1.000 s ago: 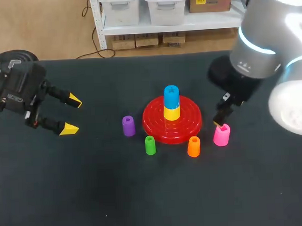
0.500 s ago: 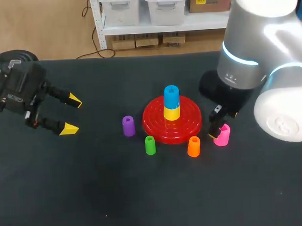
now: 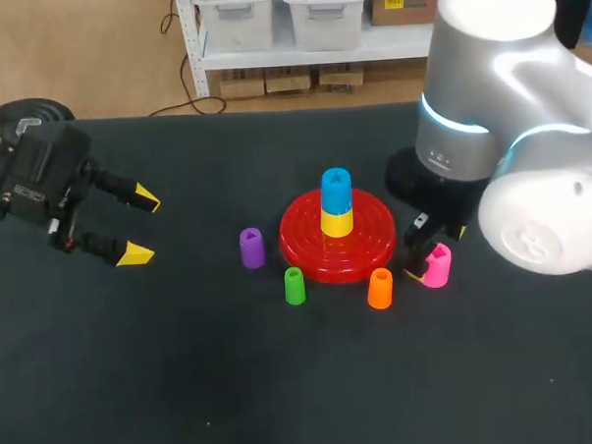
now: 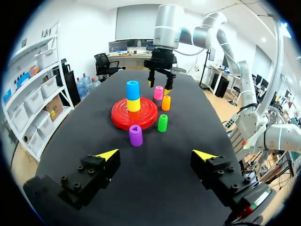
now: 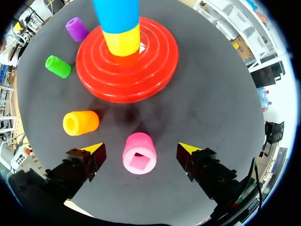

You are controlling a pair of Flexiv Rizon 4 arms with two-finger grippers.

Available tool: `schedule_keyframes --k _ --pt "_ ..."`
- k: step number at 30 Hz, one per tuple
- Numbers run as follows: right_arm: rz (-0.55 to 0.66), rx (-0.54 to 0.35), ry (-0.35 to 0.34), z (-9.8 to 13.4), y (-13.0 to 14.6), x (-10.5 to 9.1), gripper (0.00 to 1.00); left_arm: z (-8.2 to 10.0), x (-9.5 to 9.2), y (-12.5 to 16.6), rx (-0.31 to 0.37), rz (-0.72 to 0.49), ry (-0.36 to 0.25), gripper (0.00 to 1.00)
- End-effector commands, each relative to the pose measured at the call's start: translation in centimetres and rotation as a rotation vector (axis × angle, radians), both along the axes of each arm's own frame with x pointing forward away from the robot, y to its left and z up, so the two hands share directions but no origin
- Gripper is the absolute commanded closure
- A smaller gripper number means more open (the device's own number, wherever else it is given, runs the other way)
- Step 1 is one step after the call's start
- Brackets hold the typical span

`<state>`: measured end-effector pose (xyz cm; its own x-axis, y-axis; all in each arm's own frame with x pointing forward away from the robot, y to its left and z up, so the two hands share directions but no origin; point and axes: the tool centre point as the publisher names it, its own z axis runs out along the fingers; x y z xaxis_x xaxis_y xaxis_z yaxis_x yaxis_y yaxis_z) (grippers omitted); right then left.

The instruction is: Pick up and stack the cylinders on the red base in this order: pink,purple,orange,green

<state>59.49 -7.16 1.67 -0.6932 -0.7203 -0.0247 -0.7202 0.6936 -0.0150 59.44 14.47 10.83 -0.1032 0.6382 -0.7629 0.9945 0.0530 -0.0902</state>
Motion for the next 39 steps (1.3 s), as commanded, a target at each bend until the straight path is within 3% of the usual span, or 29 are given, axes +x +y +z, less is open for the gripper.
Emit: schedule_keyframes --k 1,22,23,24,25,39 --pt "-0.023 -0.009 0.002 -0.38 -0.06 0.41 0.00 -0.11 0.01 0.05 -0.003 -0.001 -0.003 0.00" --pt "-0.068 -0.005 0.010 -1.10 -0.32 0.67 0.00 -0.11 0.01 0.05 -0.003 -0.001 -0.003 0.00" --pt "-0.060 -0.006 0.014 -1.16 -0.30 0.61 0.60 -0.11 0.01 0.05 -0.003 -0.001 -0.003 0.00" --pt "-0.059 -0.007 0.015 -1.19 -0.28 0.56 0.88 -0.11 0.01 0.05 -0.003 -0.001 -0.003 0.00" --pt "-0.057 -0.012 0.013 -1.22 -0.27 0.54 1.00 -0.11 0.01 0.05 -0.003 -0.001 -0.003 0.00" --pt "-0.062 -0.012 0.011 -1.19 -0.10 0.51 1.00 -0.11 0.01 0.05 -0.003 -0.001 -0.003 0.00"
